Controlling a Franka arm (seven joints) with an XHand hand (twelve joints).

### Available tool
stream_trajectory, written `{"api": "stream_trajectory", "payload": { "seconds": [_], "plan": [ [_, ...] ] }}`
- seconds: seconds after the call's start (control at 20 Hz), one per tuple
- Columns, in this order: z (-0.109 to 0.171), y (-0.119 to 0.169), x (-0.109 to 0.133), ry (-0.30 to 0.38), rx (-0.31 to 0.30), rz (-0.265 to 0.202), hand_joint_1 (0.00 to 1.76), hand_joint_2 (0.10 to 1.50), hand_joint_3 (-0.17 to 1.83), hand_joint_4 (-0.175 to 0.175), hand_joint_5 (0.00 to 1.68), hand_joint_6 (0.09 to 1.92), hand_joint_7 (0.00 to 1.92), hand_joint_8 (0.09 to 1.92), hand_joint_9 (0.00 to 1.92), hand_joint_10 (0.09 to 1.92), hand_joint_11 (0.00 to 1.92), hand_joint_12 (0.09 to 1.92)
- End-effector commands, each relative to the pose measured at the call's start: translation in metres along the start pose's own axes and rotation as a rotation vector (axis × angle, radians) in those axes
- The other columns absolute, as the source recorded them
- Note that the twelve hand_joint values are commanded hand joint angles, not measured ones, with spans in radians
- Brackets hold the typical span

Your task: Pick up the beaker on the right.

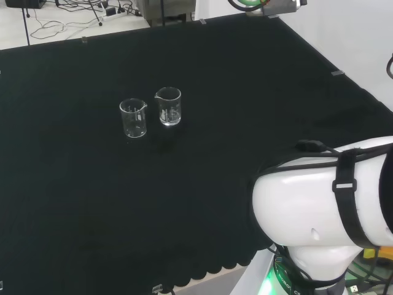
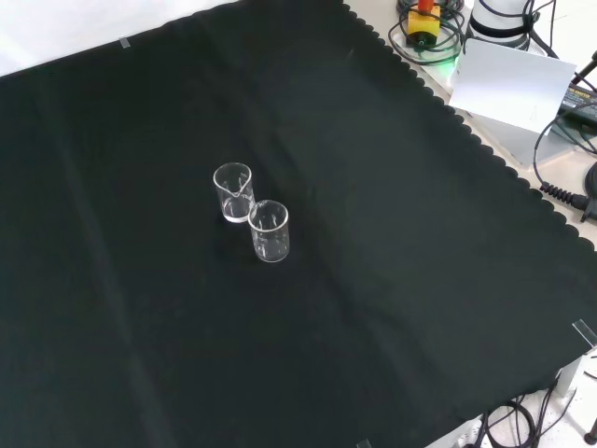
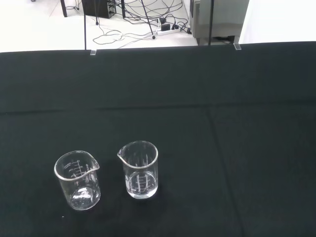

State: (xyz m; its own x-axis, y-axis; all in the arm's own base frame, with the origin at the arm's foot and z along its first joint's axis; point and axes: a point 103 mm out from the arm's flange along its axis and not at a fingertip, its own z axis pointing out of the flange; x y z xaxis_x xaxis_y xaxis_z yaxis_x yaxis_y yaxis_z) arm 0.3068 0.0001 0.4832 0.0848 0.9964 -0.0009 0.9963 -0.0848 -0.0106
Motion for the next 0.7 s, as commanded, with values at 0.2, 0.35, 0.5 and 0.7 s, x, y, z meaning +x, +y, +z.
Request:
{"api": "stream_trajectory", "payload": {
  "seconds": [0.2,0.35,0.5,0.7],
  "plan": [
    [0.000,0.002,-0.001,-0.008,-0.007,0.008,0.12,1.24,0.37,-0.024,0.29,0.28,0.03,0.54,0.12,0.66,0.00,1.22],
    [0.001,0.003,0.000,-0.015,-0.012,0.016,0.11,1.25,0.35,-0.023,0.30,0.26,0.03,0.54,0.12,0.66,0.00,1.22],
    [0.004,0.007,-0.001,-0.011,0.003,0.027,0.11,1.26,0.34,-0.023,0.30,0.25,0.03,0.54,0.12,0.66,0.00,1.22],
    [0.020,0.018,-0.011,0.003,0.031,0.055,0.12,1.27,0.32,-0.024,0.32,0.22,0.03,0.54,0.12,0.66,0.00,1.22]
  ]
}}
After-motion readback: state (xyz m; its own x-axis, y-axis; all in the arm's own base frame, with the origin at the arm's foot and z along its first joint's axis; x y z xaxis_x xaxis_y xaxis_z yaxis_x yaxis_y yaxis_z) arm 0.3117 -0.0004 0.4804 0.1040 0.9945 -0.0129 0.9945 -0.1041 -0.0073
